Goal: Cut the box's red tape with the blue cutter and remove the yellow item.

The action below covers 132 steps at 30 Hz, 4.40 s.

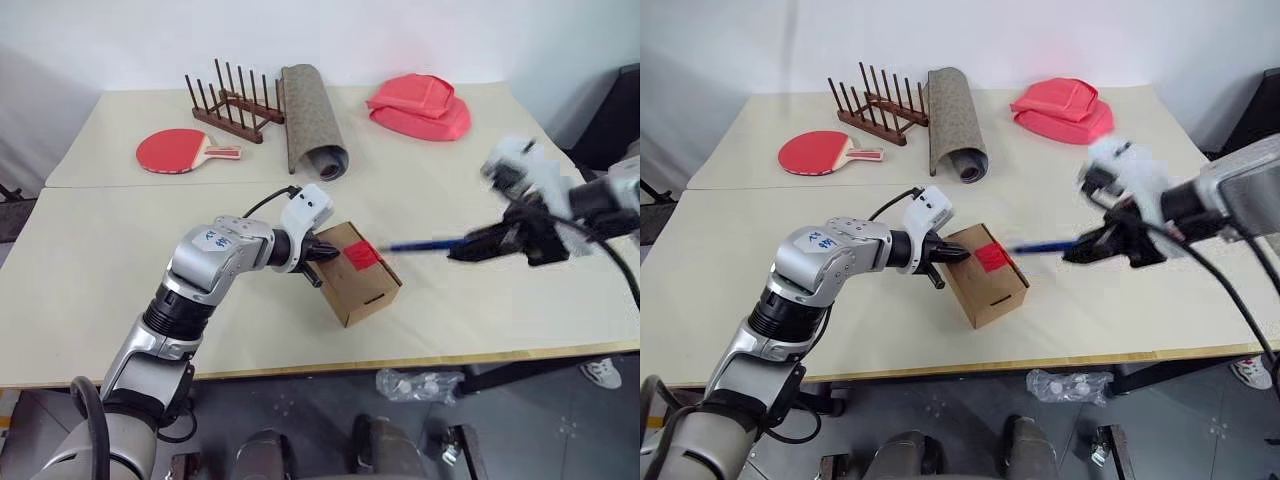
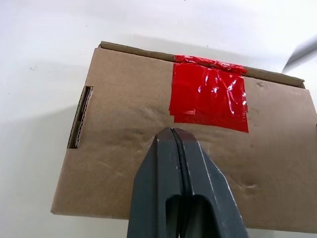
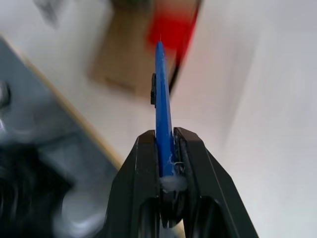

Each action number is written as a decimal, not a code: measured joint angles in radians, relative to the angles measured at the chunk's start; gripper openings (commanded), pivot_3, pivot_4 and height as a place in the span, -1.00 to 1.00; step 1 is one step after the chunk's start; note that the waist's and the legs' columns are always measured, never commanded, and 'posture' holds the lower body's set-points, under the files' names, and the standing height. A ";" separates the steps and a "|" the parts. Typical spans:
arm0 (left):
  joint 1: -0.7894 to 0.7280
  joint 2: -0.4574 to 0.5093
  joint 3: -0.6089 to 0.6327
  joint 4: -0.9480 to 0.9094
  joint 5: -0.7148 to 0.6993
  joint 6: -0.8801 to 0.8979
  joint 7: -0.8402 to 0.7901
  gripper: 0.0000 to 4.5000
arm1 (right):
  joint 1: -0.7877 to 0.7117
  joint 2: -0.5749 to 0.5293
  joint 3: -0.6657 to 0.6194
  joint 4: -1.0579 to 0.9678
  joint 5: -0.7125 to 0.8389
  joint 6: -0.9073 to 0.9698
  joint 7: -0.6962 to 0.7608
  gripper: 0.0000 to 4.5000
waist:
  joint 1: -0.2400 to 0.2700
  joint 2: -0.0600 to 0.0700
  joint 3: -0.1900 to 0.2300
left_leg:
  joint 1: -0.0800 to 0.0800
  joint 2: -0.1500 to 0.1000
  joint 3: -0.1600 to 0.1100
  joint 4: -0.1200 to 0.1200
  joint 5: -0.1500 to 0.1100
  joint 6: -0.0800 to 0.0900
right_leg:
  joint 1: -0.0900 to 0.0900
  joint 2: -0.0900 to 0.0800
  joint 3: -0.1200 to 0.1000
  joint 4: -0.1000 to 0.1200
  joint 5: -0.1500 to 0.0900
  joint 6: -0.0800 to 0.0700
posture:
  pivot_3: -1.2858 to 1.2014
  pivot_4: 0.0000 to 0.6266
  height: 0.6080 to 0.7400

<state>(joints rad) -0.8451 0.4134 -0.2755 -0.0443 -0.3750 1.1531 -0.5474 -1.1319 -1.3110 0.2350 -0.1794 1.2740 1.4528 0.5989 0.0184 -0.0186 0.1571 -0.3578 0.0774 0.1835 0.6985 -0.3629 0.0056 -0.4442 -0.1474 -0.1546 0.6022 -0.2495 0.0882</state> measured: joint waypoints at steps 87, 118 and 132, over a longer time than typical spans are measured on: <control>0.147 0.091 0.196 -0.013 -0.250 -0.086 -0.117 -1.00 | 0.286 0.666 -0.066 0.086 -0.877 -0.316 0.161 0.98 | -0.028 0.010 0.016 | -0.013 0.003 0.018 0.000 0.005 -0.008 | -0.019 0.011 0.009 0.007 0.002 0.000 | 0.03 -0.52 1.00; 0.126 0.120 0.119 -0.026 -0.113 -0.148 -0.218 -1.00 | 0.366 0.470 0.148 0.229 -1.211 -0.686 0.316 0.98 | -0.038 0.009 0.014 | -0.010 0.003 0.019 0.003 0.005 -0.008 | -0.016 0.010 0.011 0.009 0.002 0.001 | 0.03 -0.52 1.00; 0.148 0.107 0.138 -0.057 -0.113 -0.121 -0.214 -1.00 | 0.197 0.739 -0.196 0.461 -0.888 -0.006 0.278 0.98 | -0.045 0.009 0.014 | -0.010 0.003 0.019 0.003 0.005 -0.008 | -0.017 0.011 0.011 0.011 0.002 0.000 | 0.03 -0.52 1.00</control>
<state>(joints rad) -0.6967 0.5202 -0.1376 -0.1016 -0.4883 1.0325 -0.7610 -0.9352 -0.5724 0.0386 0.2813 0.3859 1.4466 0.8773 -0.0266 -0.0094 0.1709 -0.3682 0.0808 0.2021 0.7016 -0.3575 -0.0021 -0.4610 -0.1368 -0.1438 0.6130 -0.2477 0.0883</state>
